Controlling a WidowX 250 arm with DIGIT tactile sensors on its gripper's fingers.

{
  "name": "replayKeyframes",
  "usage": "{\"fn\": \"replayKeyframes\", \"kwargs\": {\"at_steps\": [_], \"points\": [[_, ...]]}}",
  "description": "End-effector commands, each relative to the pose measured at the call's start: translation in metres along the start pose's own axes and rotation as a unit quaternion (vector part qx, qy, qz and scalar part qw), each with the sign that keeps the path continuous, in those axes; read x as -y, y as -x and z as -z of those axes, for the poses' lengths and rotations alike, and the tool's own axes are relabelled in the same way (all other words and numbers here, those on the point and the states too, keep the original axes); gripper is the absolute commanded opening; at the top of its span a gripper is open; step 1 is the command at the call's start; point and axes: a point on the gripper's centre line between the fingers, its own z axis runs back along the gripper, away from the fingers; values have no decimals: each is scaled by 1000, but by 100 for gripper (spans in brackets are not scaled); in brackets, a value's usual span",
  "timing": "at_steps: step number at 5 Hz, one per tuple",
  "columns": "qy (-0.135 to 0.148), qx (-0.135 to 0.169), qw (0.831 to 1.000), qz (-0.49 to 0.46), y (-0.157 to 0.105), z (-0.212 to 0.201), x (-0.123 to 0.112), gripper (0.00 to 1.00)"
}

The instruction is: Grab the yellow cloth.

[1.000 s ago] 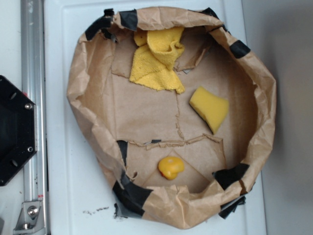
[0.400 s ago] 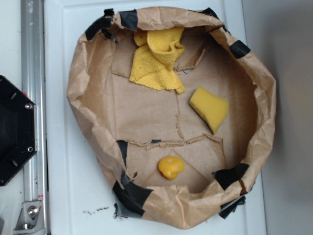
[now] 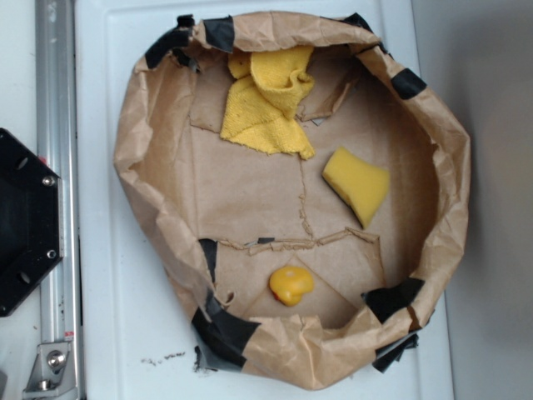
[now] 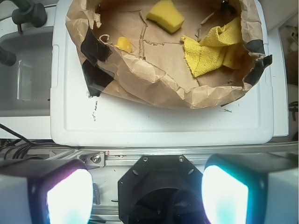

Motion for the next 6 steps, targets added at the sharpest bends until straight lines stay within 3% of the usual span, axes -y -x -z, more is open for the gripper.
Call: {"fn": "replayKeyframes", "kwargs": {"at_steps": [1, 4, 5, 6], "points": [[1, 6, 1000, 0, -2, -3, 0, 100], [1, 6, 1000, 0, -2, -3, 0, 100], [-88, 5, 994, -63, -51, 19, -17, 100], [-84, 57, 977, -189, -94, 36, -41, 100]]}}
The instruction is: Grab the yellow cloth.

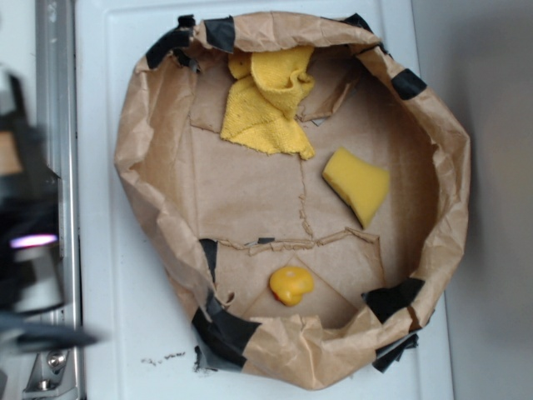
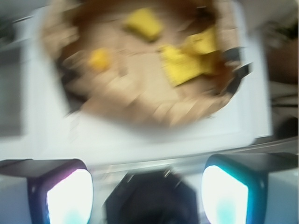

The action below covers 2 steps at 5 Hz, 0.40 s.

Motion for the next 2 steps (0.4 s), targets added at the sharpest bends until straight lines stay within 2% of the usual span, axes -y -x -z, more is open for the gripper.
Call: {"fn": "replayKeyframes", "kwargs": {"at_steps": [1, 2], "points": [[17, 107, 962, -251, -79, 42, -22, 100], [2, 127, 920, -371, -84, 86, -36, 100]]}}
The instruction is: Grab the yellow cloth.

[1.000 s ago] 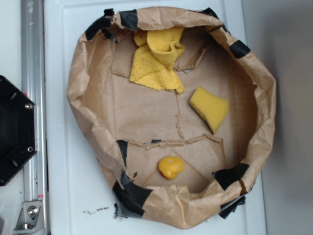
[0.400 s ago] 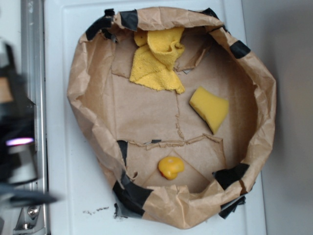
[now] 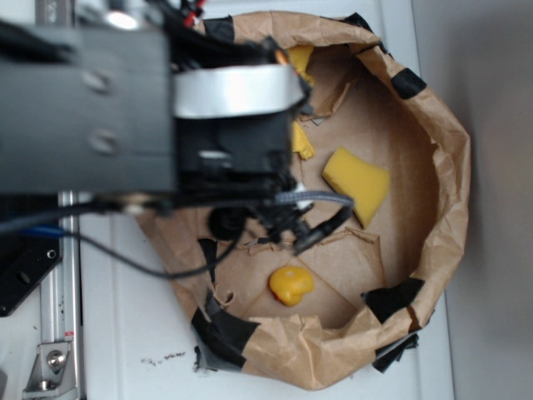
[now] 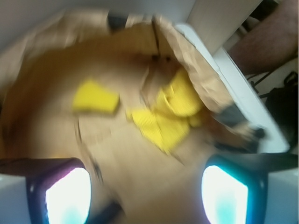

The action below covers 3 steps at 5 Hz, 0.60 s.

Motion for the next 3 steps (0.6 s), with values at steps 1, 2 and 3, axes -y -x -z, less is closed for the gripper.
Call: {"fn": "replayKeyframes", "kwargs": {"at_steps": [1, 2, 3], "points": [[-52, 36, 986, -157, -23, 65, -19, 100], [-84, 18, 977, -195, -31, 91, -34, 100], [-106, -1, 969, -221, -39, 108, -54, 100]]}}
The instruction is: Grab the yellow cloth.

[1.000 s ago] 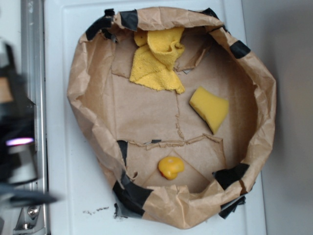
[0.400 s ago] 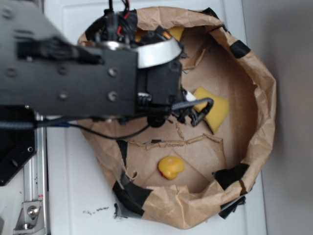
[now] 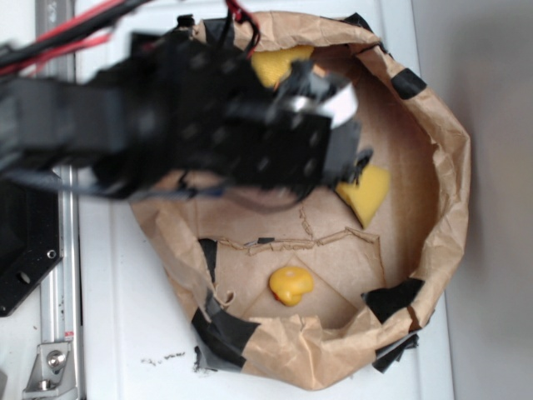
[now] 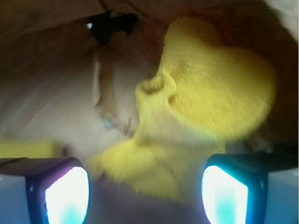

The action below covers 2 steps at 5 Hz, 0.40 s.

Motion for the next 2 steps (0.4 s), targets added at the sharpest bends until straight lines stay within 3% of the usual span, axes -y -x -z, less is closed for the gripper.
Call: {"fn": "replayKeyframes", "kwargs": {"at_steps": [1, 2], "points": [[-14, -9, 998, -66, -43, 17, -42, 100], [-20, -12, 998, -50, -42, 18, -52, 100]]}}
